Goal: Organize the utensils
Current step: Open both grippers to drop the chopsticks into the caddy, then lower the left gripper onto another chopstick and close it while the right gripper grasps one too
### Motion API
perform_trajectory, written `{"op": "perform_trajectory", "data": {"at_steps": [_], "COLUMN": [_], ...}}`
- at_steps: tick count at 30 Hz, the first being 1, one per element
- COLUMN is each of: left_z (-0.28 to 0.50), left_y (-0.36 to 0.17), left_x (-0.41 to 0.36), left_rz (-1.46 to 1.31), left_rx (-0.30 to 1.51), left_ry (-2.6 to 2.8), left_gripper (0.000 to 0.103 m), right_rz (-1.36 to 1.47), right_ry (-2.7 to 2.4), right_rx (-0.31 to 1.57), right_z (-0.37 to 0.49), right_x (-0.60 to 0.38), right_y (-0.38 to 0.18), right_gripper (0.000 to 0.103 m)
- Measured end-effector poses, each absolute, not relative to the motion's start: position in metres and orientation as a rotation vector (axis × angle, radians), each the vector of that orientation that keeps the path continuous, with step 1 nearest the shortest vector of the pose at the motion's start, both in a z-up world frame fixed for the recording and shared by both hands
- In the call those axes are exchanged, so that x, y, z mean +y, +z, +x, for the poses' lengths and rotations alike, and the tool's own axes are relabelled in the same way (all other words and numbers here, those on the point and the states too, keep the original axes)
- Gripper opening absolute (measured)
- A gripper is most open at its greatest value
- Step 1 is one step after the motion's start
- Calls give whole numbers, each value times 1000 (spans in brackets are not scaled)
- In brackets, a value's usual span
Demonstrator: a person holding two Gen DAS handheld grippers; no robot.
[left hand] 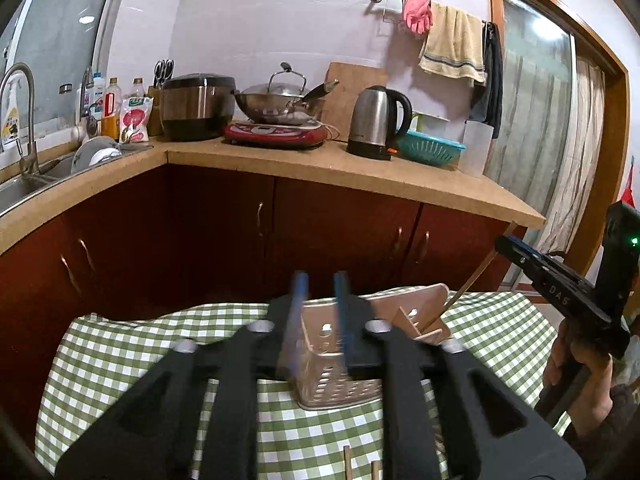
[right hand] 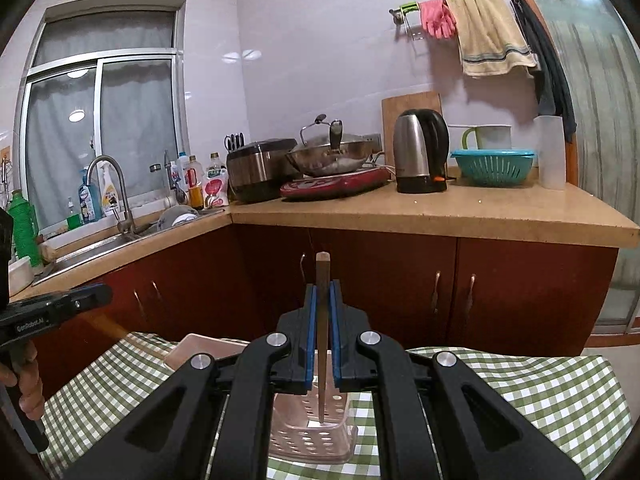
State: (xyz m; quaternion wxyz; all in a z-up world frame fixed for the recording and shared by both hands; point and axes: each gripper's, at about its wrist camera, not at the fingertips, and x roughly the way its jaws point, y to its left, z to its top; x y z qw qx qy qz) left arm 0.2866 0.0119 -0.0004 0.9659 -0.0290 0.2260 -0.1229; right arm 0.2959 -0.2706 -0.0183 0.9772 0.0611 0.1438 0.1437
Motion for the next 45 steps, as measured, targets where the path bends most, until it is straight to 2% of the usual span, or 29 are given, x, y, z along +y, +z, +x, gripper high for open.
{"op": "perform_trajectory", "data": {"at_steps": [1,4,6,7,13,17,21,35,45], "left_z": [287,289,290,290,288,285,280,230,167], "left_y": [-2,-5,-6,-6,-1,3,7,17,-21], "left_x": [13,16,17,18,17,18,22,47,59], "left_rz": [-65,-80,-86,-93,-98,-84,-85,-132,-182], "left_rx": [458,460,462,459,437,412,392,336,392], "left_ry": [-245,-245,-240,-236,-230,-209,-197,-140,-106], "left_gripper": [33,35,44,49,62,72,78,83,83], "right_rz": [119,105,100,100,82,77,72,77,99], "right_ry": [284,274,265,260,230,220,211,203,188], "right_rx": [290,288,280,277,251,237,215,215,271], "right_z": [297,298,295,295,289,285,275,215,166], "right_x": [-270,-271,-271,-272,-273,-275,-279,-291,-296], "right_y": [-19,-19,-19,-19,-16,-13,-9,-9,-40], "right_gripper": [7,9,18,26,51,57,61,62,62]}}
